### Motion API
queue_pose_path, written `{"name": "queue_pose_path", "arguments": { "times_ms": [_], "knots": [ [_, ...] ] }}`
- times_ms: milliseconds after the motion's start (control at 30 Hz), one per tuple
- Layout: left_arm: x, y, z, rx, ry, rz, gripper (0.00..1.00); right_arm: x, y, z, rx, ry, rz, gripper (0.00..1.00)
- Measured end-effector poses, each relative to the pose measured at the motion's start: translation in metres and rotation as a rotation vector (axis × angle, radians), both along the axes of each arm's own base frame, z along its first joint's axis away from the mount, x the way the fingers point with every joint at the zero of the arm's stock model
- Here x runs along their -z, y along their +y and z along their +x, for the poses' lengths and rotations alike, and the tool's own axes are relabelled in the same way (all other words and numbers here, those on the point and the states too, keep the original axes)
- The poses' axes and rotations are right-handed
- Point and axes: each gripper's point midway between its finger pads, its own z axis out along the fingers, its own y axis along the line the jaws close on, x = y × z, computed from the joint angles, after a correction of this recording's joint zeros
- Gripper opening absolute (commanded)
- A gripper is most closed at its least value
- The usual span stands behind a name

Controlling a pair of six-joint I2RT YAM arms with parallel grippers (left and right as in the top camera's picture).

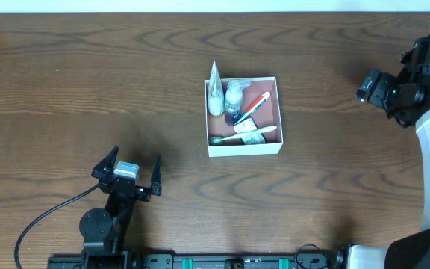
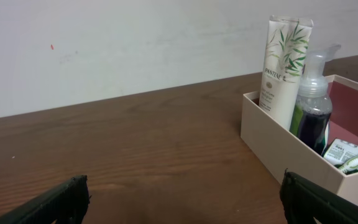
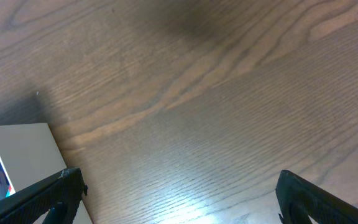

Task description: Pack container

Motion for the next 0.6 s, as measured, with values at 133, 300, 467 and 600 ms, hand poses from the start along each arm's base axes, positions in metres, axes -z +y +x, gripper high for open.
{"name": "queue_pose_path", "arguments": {
  "times_ms": [133, 300, 467, 600],
  "knots": [
    [0.0, 0.0, 0.0, 0.0, 0.0, 0.0, 0.98, -0.021, 0.004, -0.006, -0.007, -0.059, -0.012, 0.99],
    [0.0, 0.0, 0.0, 0.0, 0.0, 0.0, 0.98, -0.097, 0.031, -0.034, -0.071, -0.285, -0.048, 0.99],
    [0.0, 0.0, 0.0, -0.001, 0.001, -0.002, 0.98, -0.155, 0.05, -0.073, -0.114, -0.481, -0.069, 0.99],
    [0.0, 0.0, 0.0, -0.001, 0.001, -0.002, 0.98, -0.168, 0.053, -0.095, -0.117, -0.548, -0.077, 0.99]
  ]
}}
